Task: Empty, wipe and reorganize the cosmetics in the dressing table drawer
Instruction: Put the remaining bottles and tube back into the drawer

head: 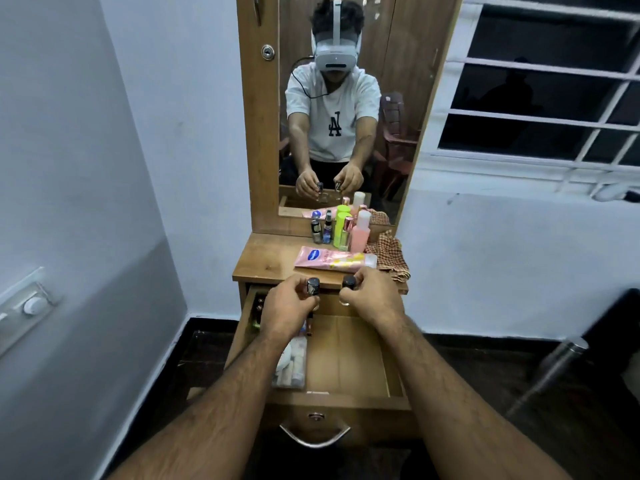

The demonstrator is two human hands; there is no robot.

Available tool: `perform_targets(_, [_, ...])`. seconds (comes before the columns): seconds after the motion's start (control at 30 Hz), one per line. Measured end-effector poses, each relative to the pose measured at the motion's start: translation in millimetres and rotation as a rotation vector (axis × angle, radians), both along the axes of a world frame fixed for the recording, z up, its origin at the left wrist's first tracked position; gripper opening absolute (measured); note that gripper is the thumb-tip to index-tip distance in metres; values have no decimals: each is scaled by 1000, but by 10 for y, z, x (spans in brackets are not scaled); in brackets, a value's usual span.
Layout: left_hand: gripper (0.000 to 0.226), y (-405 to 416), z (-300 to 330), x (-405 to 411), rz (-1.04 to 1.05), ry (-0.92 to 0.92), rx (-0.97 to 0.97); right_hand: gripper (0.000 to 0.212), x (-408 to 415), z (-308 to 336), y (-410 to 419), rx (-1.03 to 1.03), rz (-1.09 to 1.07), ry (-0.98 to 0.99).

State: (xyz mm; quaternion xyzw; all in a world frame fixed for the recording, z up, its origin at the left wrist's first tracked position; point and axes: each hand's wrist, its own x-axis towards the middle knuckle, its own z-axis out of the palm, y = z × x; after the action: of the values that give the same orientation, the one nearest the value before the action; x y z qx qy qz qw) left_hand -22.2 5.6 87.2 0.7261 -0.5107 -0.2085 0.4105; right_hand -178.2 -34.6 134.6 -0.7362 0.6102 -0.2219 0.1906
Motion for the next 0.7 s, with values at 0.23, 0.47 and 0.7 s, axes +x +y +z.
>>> perform_targets(0.23, [24, 78, -350, -56, -32, -24, 77, 13, -40, -583, 104, 135, -35, -28])
perform_targets(0.47, [27, 87, -628, 30, -9, -24, 103, 12, 26, -954, -28, 184, -68, -24])
perform_targets(0.7, [31, 60, -705, 35, 34, -25, 70, 14, 99, -1091, -251, 170, -48, 0])
